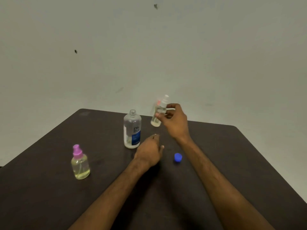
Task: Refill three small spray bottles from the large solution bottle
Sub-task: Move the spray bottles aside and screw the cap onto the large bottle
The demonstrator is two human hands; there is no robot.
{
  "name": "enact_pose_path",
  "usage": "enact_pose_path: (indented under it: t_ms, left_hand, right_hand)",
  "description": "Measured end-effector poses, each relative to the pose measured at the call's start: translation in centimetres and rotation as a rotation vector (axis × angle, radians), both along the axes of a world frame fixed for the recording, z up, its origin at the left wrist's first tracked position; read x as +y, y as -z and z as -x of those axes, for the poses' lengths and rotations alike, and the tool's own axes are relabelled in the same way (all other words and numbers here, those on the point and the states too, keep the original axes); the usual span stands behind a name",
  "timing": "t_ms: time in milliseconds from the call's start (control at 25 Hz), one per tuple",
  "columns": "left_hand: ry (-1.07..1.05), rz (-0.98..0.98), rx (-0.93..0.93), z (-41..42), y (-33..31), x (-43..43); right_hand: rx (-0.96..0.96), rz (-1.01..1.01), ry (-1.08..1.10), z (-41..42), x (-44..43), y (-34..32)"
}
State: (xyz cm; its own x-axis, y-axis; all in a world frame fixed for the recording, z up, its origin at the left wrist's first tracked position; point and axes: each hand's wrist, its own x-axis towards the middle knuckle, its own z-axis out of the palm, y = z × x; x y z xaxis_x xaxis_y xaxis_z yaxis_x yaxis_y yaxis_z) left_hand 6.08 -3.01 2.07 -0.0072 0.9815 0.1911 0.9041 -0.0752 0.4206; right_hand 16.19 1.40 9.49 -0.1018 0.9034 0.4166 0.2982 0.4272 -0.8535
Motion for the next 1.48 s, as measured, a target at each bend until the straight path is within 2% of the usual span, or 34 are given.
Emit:
enact_pose_path:
  t_ms: [240, 440, 600, 840, 1040, 1320, 1480]
  left_hand:
    - [-0.036, 0.116, 0.014, -0.3, -0.2, 5.6]
    - [-0.017, 0.106, 0.065, -0.8, 2.1, 8.8]
    - [-0.012, 0.065, 0.099, -0.5, 3.2, 9.3]
    - [-0.001, 0.091, 0.153, -0.8, 3.2, 9.4]
    - [0.004, 0.094, 0.166, -0.8, 3.1, 9.5]
    - [0.0, 0.088, 0.21, -0.8, 3.4, 9.7]
    - [0.004, 0.081, 0.207, -0.7, 3.2, 9.8]
  right_hand:
    - [-0.097, 0.095, 0.147, -2.8, 9.4, 3.0]
    - [-0.146, 0.158, 0.18, -1.7, 15.9, 6.9]
    - [-0.129, 0.133, 0.19, -0.3, 19.0, 8.3]
    - [-0.14, 0.037, 0.25, 0.7, 21.0, 9.3]
    - [-0.065, 0.069, 0.259, 0.9, 21.2, 9.4]
    - [-0.167, 0.103, 0.3, 1.4, 21.8, 10.1]
    - [-0.163, 0.108, 0.289, 1.5, 22.1, 10.5]
